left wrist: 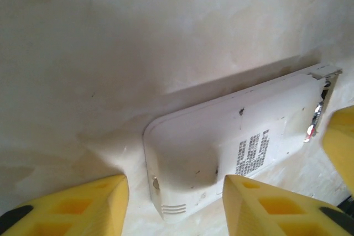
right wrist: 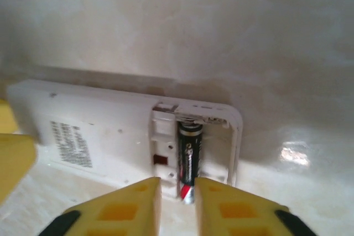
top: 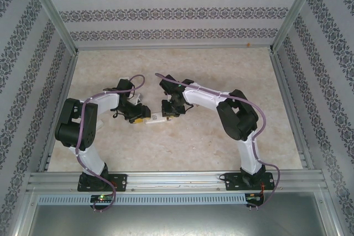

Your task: Load the batteries into the remote control

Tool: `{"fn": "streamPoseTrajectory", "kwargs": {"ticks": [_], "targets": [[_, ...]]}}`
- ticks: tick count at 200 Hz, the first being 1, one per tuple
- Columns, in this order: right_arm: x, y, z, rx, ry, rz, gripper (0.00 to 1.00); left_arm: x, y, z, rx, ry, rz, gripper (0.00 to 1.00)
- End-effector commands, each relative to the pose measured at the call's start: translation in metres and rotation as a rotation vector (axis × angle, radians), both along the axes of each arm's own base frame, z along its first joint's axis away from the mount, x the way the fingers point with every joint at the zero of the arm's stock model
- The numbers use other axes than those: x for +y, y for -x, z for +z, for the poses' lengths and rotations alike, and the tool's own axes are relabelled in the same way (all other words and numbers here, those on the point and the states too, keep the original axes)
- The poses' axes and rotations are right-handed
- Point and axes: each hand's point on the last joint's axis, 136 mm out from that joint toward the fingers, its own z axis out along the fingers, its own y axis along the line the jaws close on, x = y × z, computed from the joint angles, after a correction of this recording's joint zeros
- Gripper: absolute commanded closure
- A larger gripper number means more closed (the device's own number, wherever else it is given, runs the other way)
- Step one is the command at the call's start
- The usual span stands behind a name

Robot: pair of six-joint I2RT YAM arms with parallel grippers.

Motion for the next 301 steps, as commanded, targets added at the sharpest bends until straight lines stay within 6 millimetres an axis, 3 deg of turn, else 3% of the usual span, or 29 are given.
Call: {"fn": "streamPoseTrajectory", "kwargs": {"ticks": [1,25,51,72,103,129,175,236,274,301], "targets": [[-0.029,-0.031,0.064,-0.158,-0.016,-0.107,0.69,-0.009,-0.01,0.014,-0.077,-0.007,-0.047,0.43],[-0.089,-0.05,0.079,-0.244,0.105,-0.244,0.62,-0.004,-0.016,0.035,-0.128,-0.036,-0.034,0.39],[-0.158,-0.067,0.069,-0.206,0.226,-0.415,0.57,0.001,-0.019,0.064,-0.196,-0.062,-0.016,0.33],[-0.181,-0.08,0.051,-0.144,0.234,-0.466,0.57,0.0,-0.021,0.089,-0.275,-0.039,-0.008,0.28],[-0.179,-0.093,0.029,-0.072,0.218,-0.465,0.57,-0.015,-0.024,0.123,-0.419,0.08,-0.014,0.2],[-0.166,-0.093,0.012,-0.016,0.188,-0.467,0.57,-0.014,-0.026,0.133,-0.481,0.086,0.014,0.17],[-0.159,-0.079,-0.013,0.042,0.215,-0.462,0.58,-0.012,-0.026,0.128,-0.462,0.073,0.019,0.15],[-0.161,-0.068,-0.034,0.083,0.262,-0.444,0.69,-0.013,-0.028,0.124,-0.448,0.071,0.018,0.15],[-0.163,-0.067,-0.032,0.071,0.275,-0.395,0.69,-0.012,-0.026,0.123,-0.446,0.069,0.021,0.15],[-0.163,-0.065,-0.036,0.082,0.27,-0.373,0.81,-0.011,-0.025,0.119,-0.438,0.065,0.026,0.14]]}}
